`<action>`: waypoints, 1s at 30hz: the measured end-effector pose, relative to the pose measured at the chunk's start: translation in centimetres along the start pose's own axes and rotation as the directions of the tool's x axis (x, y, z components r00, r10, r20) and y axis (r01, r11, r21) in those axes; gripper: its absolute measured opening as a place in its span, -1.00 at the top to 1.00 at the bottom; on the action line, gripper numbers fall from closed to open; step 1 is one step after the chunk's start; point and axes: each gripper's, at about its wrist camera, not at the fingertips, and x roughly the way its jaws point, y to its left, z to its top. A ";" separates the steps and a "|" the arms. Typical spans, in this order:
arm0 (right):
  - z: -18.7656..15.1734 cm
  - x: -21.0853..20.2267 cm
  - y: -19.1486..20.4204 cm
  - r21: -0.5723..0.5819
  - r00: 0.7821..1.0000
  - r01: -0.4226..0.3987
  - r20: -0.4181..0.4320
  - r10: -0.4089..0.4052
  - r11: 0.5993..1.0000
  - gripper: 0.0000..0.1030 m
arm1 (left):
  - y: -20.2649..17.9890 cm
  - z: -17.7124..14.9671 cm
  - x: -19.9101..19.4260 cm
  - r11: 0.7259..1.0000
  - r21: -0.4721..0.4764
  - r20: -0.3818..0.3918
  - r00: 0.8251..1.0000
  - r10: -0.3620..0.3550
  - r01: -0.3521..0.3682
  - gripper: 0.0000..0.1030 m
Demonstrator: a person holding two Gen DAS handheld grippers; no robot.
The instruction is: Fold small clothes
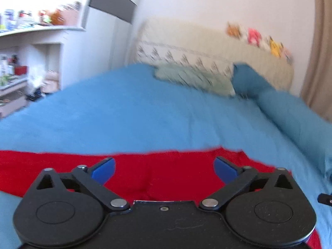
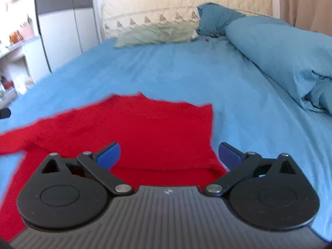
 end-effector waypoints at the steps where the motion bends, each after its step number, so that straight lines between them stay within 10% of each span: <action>1: 0.4 -0.7 0.7 0.008 1.000 -0.015 0.012 0.015 1.000 -1.00 | 0.9 0.5 -0.9 1.000 -0.014 0.012 1.000 0.012 -0.012 -1.00; 15: -0.5 0.6 11.1 -0.032 0.986 -0.122 -0.116 0.118 0.992 -1.00 | 21.0 -0.8 -5.3 0.903 -0.369 -0.039 0.974 0.222 -0.221 -0.95; 23: -2.3 3.3 14.9 -0.048 0.980 -0.126 -0.163 0.116 0.991 -1.00 | 29.1 -4.4 -1.7 0.801 -0.533 -0.139 0.962 0.235 -0.272 -0.22; 30: -3.1 5.8 16.4 -0.078 0.972 -0.119 -0.210 0.100 0.990 -1.00 | 30.5 -4.2 1.2 0.808 -0.507 -0.107 0.952 0.288 -0.302 -0.04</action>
